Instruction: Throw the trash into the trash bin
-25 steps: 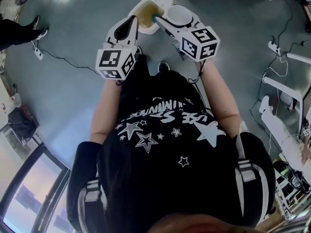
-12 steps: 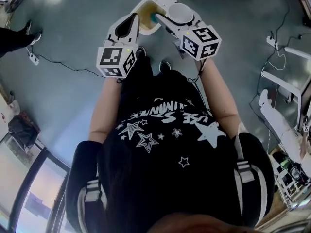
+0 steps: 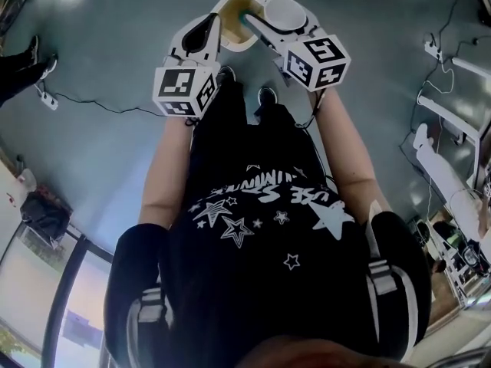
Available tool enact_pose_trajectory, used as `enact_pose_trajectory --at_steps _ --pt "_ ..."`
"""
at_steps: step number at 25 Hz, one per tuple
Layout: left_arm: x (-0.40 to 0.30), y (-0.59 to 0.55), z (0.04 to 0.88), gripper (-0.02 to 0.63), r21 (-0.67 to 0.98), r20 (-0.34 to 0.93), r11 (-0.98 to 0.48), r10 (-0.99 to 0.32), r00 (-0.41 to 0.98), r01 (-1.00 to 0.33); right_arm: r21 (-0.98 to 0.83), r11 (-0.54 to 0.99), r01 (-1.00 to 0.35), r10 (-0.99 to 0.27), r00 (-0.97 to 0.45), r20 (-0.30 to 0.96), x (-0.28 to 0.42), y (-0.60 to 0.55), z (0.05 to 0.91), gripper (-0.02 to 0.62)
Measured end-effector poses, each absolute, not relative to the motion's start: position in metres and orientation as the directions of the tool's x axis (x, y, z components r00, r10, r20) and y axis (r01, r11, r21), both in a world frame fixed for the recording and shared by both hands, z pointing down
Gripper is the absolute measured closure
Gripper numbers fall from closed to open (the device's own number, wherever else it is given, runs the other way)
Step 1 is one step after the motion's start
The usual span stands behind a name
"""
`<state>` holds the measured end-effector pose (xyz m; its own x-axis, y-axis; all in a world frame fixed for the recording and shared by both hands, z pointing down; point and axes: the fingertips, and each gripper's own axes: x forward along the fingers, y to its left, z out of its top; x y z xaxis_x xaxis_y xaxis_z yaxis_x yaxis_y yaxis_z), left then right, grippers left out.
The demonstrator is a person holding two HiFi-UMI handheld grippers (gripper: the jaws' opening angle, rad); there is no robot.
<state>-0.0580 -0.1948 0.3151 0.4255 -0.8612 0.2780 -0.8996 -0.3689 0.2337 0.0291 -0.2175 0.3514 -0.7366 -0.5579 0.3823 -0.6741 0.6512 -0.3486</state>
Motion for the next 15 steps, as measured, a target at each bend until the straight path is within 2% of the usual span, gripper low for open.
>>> enact_pose_trajectory --at_steps 15 --pt "-0.090 -0.211 0.410 0.595 0.322 0.352 -0.445 -0.763 0.542 -0.836 -0.373 0.543 -0.753 -0.600 -0.658 0.455 -0.026 -0.239 0.436 0.256"
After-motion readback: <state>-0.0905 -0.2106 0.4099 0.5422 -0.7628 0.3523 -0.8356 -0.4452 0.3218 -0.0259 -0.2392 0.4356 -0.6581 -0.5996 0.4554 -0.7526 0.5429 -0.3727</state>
